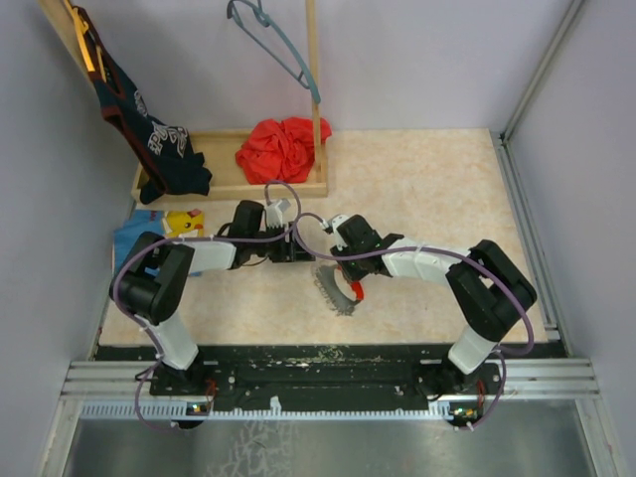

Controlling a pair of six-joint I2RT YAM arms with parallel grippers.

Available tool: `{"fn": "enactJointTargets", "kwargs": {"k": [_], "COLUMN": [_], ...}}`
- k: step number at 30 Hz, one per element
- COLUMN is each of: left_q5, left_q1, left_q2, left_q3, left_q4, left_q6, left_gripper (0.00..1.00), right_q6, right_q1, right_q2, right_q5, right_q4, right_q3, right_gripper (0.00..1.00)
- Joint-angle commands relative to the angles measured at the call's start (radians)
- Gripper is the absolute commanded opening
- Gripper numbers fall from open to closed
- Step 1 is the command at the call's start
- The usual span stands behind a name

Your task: Put the keys on the keyring

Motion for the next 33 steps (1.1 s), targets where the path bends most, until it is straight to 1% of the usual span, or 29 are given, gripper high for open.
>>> {"fn": "enactJointTargets", "kwargs": {"k": [1,9,15,18,28,33], "left_q5": [0.031,0.037,0.052,0.053,0.032,0.036], "left_q1": [-0.019,-0.043,-0.059,-0.066,-0.071,-0.076], "left_q2": [0.056,0.133,0.174,0.183,0.176,0.173], "left_q3": [0.064,0.122,0.144,0.146,0.126,0.128], "left_q4": [-0.035,-0.072,-0.096,-0.113,-0.175,-0.174], "left_q6": [0.034,0.063,0.074,0.08,0.091,0.094], "left_gripper": [0.65,0.56,0.51,0.48,0.42,0.34], "right_q6": [-0.014,-0.011,-0.01,-0.01,-0.002,-0.001], "right_q1": [0.007,0.008,0.007,0.007,0.007,0.008], "right_q2": [-0.044,-0.038,-0.037,-0.037,-0.043,-0.046], "right_q5": [-0.013,-0.019,-0.016,-0.014,-0.007,-0.009], "right_q4": [0.056,0.062,0.066,0.065,0.08,0.086], "right_q3": [-0.003,-0.002,-0.003,-0.002,-0.009,-0.012], "right_gripper": [0.22,0.22,0.22,0.22,0.22,0.22]}}
